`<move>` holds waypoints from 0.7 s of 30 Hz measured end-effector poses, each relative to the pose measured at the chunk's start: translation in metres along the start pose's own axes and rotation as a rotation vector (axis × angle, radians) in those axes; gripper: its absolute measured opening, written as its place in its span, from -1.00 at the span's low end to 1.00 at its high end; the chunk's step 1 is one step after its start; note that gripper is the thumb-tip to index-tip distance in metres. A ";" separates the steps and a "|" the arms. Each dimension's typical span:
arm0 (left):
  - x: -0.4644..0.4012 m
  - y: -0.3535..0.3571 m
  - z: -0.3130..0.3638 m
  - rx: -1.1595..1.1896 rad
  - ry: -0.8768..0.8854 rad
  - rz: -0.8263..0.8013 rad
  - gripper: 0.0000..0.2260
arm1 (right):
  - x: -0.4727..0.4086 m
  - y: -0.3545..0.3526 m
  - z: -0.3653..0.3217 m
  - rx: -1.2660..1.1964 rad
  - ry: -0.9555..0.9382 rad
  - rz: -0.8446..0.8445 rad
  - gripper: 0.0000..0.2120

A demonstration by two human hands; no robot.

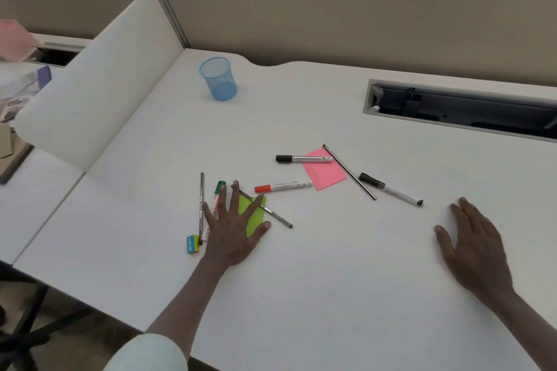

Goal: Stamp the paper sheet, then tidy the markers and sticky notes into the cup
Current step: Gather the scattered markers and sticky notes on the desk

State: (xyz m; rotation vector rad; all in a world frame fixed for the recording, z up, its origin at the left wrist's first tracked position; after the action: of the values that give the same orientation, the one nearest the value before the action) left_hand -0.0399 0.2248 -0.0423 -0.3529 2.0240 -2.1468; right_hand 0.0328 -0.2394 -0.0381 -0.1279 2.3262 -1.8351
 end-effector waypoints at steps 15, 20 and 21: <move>-0.078 -0.002 -0.057 0.053 -0.032 -0.001 -0.49 | -0.002 0.004 0.002 0.022 0.006 0.002 -0.34; -0.088 -0.003 -0.061 0.035 -0.032 -0.003 -0.49 | -0.002 0.002 -0.001 0.012 0.004 0.013 -0.32; -0.088 -0.003 -0.062 0.036 -0.027 0.012 -0.48 | -0.002 0.001 -0.002 0.007 0.003 0.011 -0.32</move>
State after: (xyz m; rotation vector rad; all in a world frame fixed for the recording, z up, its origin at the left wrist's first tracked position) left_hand 0.0265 0.3087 -0.0472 -0.3617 1.9655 -2.1557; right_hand 0.0342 -0.2370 -0.0386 -0.1111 2.3171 -1.8395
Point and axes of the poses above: each hand's wrist, its own x-axis away from the middle knuckle, its own y-axis out of the palm, z = x × y, the point moved 1 cm from there along -x, towards the middle knuckle, and after that the axes turned 7 degrees about -y, right-handed, at the moved point
